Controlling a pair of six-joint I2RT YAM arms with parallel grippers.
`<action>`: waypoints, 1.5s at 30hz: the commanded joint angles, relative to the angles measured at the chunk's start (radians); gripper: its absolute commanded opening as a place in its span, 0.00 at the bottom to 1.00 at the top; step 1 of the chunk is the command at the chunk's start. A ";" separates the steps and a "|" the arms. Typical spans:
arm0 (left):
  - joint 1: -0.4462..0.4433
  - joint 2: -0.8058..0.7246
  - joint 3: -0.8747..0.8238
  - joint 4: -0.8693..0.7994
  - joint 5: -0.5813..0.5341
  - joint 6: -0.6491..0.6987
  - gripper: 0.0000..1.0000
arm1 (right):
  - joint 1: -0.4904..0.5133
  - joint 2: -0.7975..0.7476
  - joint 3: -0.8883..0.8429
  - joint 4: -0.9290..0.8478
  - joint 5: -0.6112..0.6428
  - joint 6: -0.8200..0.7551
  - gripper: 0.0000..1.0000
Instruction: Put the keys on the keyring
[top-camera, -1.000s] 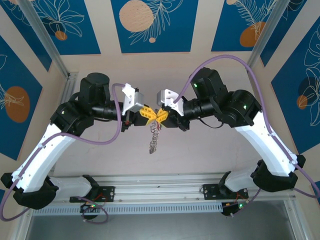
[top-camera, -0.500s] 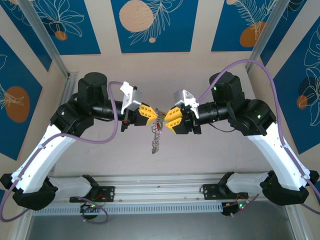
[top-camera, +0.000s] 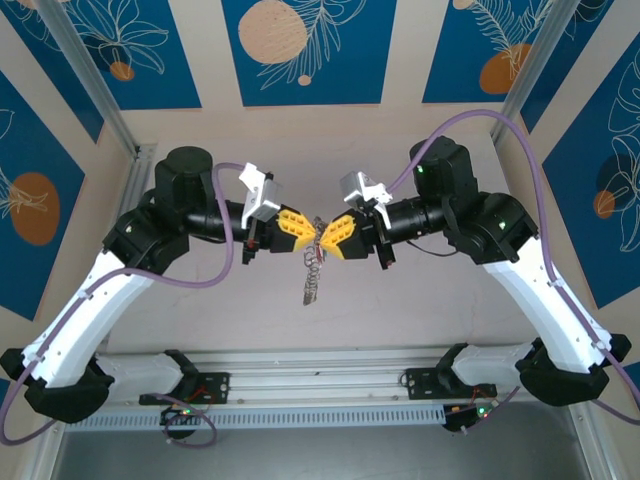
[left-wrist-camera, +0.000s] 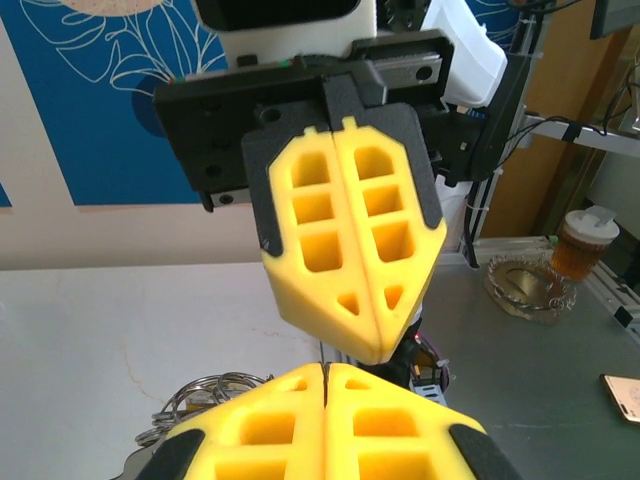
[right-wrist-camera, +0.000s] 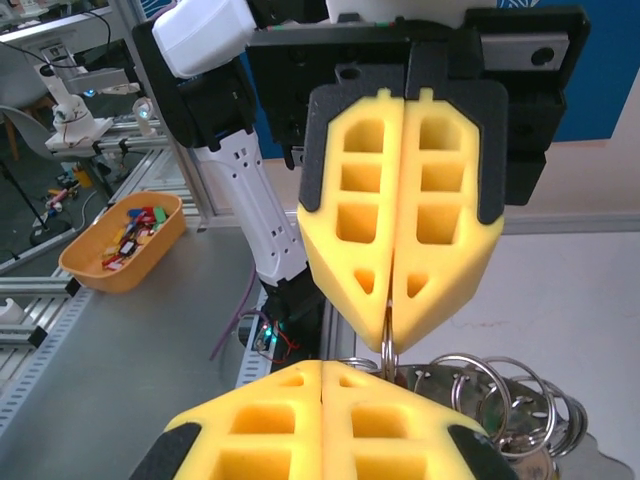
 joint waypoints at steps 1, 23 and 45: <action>0.004 -0.030 -0.016 0.062 0.040 -0.014 0.00 | 0.003 0.001 -0.018 -0.022 -0.036 0.015 0.10; 0.004 -0.071 -0.068 0.139 0.051 -0.060 0.00 | 0.016 -0.023 -0.152 0.128 -0.051 0.097 0.00; 0.005 -0.093 -0.122 0.278 0.046 -0.122 0.00 | 0.018 -0.051 -0.196 0.201 -0.076 0.130 0.00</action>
